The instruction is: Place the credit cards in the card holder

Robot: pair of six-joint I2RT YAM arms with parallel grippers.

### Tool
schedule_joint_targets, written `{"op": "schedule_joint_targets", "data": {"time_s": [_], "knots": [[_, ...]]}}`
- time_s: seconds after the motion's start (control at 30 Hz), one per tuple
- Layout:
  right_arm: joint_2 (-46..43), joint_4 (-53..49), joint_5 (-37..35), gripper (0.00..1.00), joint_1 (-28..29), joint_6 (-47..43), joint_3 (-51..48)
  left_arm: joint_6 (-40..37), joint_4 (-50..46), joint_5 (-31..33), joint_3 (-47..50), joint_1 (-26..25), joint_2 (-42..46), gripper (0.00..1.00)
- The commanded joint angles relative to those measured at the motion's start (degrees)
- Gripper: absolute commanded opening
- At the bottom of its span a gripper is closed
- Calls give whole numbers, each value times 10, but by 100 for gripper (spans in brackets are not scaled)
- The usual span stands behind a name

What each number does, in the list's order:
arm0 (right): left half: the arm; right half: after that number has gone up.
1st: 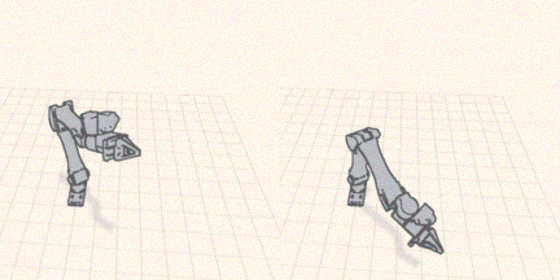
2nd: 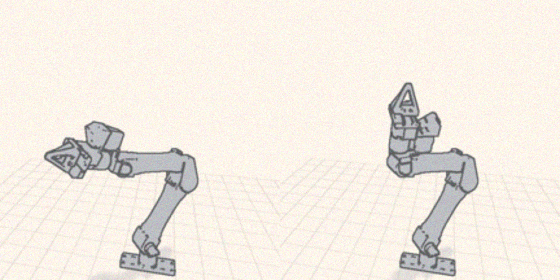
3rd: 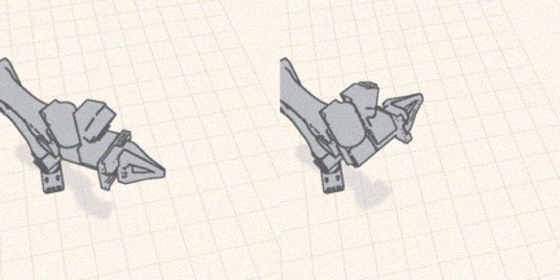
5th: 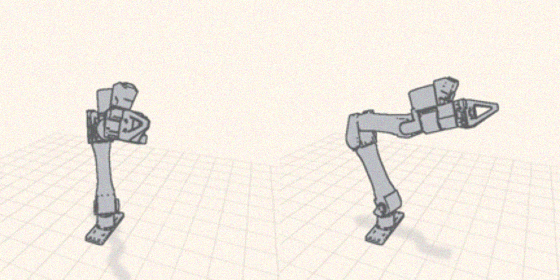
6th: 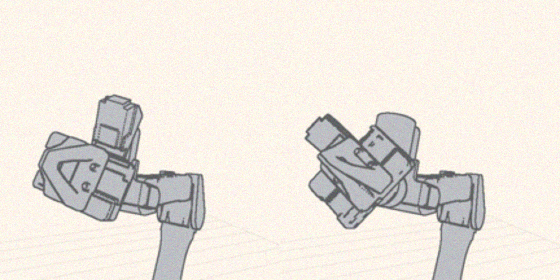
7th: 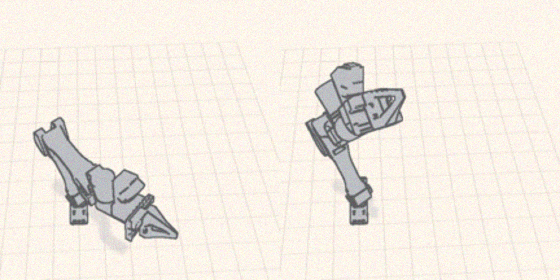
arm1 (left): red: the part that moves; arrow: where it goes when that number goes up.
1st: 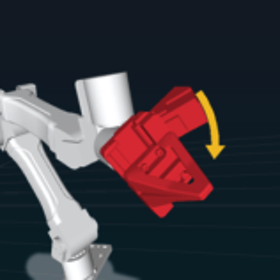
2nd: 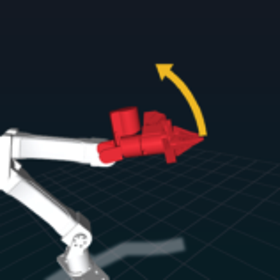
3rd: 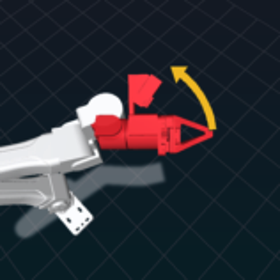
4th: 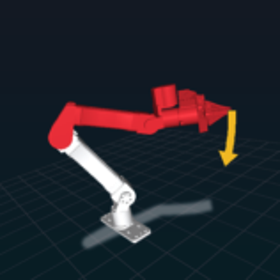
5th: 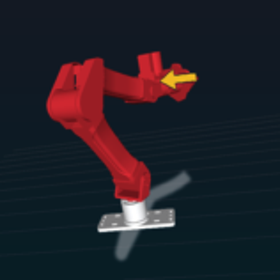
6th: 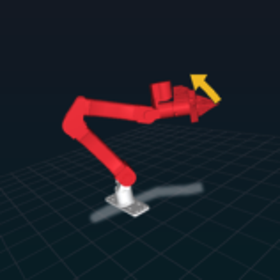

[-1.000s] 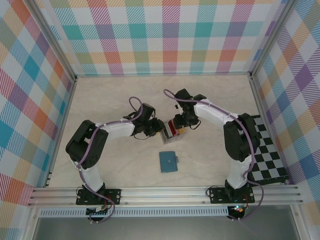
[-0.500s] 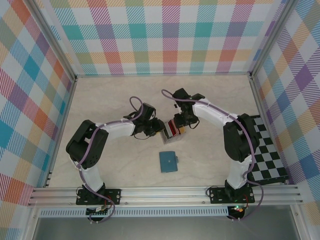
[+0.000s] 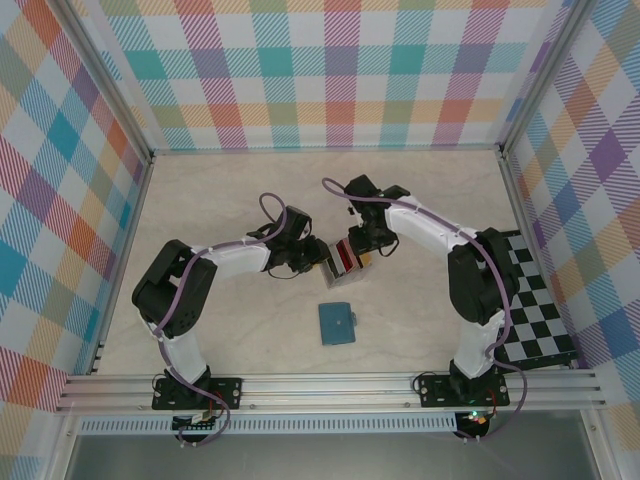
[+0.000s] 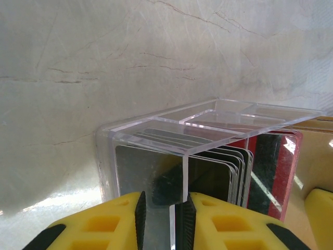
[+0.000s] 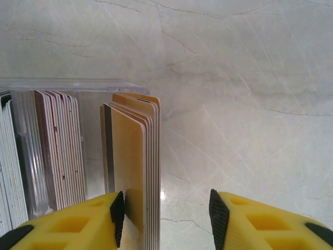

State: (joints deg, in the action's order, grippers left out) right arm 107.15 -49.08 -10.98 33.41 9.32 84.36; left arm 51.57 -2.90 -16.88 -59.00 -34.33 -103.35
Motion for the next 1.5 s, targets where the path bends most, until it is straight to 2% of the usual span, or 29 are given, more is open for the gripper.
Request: {"op": "schedule_joint_targets", "data": {"time_s": [0.0, 0.33, 0.5, 0.7, 0.83, 0.97, 1.3, 1.47], "knots": [[-20, -17, -13, 45, 3, -11, 18, -7, -46, 5, 2, -8, -19, 27], [-21, -22, -14, 29, 5, -6, 28, -9, -50, 2, 0, -8, -18, 27], [-20, -25, -20, 27, 9, -6, 32, -9, -50, 2, 0, -8, -17, 27], [-25, -31, -23, 17, 12, -4, 34, -10, -52, 2, 1, -8, -14, 27], [-28, -42, -26, 17, 15, 0, 42, -10, -52, 3, 4, -8, -12, 27], [-44, -48, -3, 12, 16, 9, 42, -11, -54, 4, 3, -8, -8, 27], [-111, -29, 70, 6, 15, 50, 2, -27, -69, 4, -9, -8, 13, 29], [-144, -19, 91, 1, 15, 83, -22, -37, -98, 20, -13, -10, 44, 37]]}}
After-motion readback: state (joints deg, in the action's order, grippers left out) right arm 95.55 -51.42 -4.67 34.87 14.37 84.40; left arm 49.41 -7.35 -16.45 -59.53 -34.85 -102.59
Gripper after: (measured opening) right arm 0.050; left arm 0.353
